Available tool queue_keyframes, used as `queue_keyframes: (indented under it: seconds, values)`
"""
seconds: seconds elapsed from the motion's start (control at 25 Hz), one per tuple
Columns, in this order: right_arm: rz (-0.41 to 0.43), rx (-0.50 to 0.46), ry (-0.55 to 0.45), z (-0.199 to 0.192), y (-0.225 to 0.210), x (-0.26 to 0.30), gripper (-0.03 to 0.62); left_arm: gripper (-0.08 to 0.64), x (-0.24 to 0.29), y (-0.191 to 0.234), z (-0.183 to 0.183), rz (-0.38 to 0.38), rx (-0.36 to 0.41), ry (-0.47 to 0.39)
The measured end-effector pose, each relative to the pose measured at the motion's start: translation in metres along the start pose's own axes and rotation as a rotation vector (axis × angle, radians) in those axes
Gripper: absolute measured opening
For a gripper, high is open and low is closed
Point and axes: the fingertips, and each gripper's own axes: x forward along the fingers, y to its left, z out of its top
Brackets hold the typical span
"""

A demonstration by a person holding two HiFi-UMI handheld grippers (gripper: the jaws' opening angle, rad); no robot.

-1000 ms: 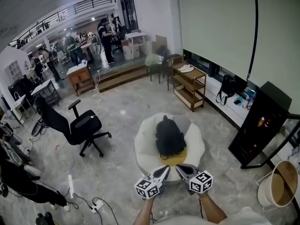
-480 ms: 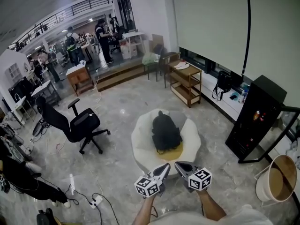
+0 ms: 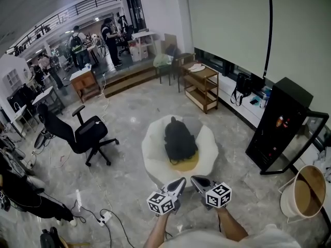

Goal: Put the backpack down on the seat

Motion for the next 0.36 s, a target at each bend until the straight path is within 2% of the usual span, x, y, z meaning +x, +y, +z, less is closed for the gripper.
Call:
queue_keyframes:
  seconds: [0.36]
  values:
    - [-0.012,0.013,0.001,-0.0044,-0.0063,-0.0053,0.026,0.034,0.0049,-0.0033,-0.0107,0.0,-0.016,0.009]
